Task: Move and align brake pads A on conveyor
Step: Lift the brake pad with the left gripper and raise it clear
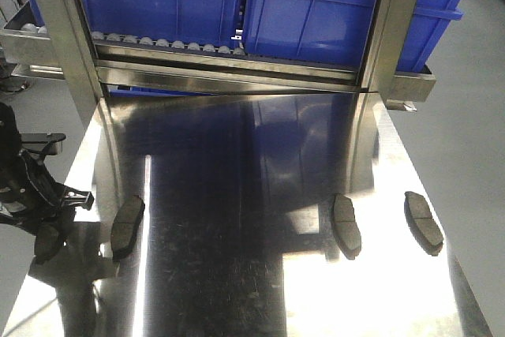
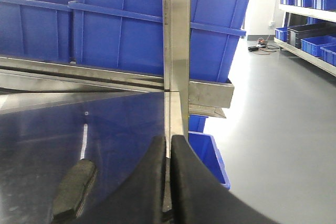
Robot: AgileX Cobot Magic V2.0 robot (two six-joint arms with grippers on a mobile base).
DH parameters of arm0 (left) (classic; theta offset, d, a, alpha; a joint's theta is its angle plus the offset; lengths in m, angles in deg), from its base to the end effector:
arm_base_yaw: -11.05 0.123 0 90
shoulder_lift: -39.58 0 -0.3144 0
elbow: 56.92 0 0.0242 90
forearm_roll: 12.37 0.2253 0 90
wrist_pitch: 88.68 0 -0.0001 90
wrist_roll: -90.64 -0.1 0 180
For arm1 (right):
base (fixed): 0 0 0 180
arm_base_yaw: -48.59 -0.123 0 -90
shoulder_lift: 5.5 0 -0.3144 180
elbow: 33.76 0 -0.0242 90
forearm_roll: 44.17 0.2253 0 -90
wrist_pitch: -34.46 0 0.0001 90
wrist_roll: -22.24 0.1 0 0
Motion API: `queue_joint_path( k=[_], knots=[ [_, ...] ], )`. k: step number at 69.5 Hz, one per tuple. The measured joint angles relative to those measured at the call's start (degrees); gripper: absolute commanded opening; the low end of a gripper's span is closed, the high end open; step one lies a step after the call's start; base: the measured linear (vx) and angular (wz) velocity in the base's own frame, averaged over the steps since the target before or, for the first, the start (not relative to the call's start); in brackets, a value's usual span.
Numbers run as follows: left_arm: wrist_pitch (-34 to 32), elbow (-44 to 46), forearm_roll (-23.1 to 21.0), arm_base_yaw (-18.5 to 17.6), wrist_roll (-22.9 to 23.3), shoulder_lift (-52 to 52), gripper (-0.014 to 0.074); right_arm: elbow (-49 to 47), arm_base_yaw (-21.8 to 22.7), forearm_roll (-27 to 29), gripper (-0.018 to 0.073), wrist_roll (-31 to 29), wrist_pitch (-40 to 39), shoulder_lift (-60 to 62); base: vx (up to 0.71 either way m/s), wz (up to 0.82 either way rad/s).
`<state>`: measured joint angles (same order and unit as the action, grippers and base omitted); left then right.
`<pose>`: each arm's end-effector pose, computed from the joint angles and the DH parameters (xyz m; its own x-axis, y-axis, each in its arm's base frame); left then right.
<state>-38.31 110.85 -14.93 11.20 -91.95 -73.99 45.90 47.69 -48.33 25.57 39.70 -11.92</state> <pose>0.3292 -0.0026 0.1993 -0.9976 0.0141 -0.0678 0.0164 0.9993 -0.0332 0.0107 -0.0005 0.1953 -0.0227 -0.0145 -0.9996 -0.0094 0.9999 -0.0143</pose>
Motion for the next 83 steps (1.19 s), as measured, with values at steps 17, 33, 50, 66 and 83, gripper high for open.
queue_joint_path(
  k=[17, 33, 50, 66, 83],
  knots=[
    [0.2, 0.0, 0.9, 0.0, 0.0, 2.9, 0.0073, 0.0, 0.0, 0.0, 0.0006, 0.0, 0.0, 0.0, 0.00, 0.00],
    [-1.5, 0.0, 1.0, 0.0, -1.2, 9.9, 0.0073, 0.0, 0.0, 0.0, 0.0006, 0.0, 0.0, 0.0, 0.00, 0.00],
    [-4.0, -2.4, 1.0, -0.3, -3.9, 17.2, 0.0073, 0.0, 0.0, 0.0, 0.0006, 0.0, 0.0, 0.0, 0.00, 0.00],
    [-9.9, -12.2, -1.9, -3.0, -7.6, 28.4, 0.0073, 0.0, 0.0, 0.0, 0.0006, 0.0, 0.0, 0.0, 0.00, 0.00],
    [-16.5, -23.1, -4.2, -5.7, -8.6, 44.4, 0.0073, 0.0, 0.0, 0.0, 0.0006, 0.0, 0.0, 0.0, 0.00, 0.00]
  ],
)
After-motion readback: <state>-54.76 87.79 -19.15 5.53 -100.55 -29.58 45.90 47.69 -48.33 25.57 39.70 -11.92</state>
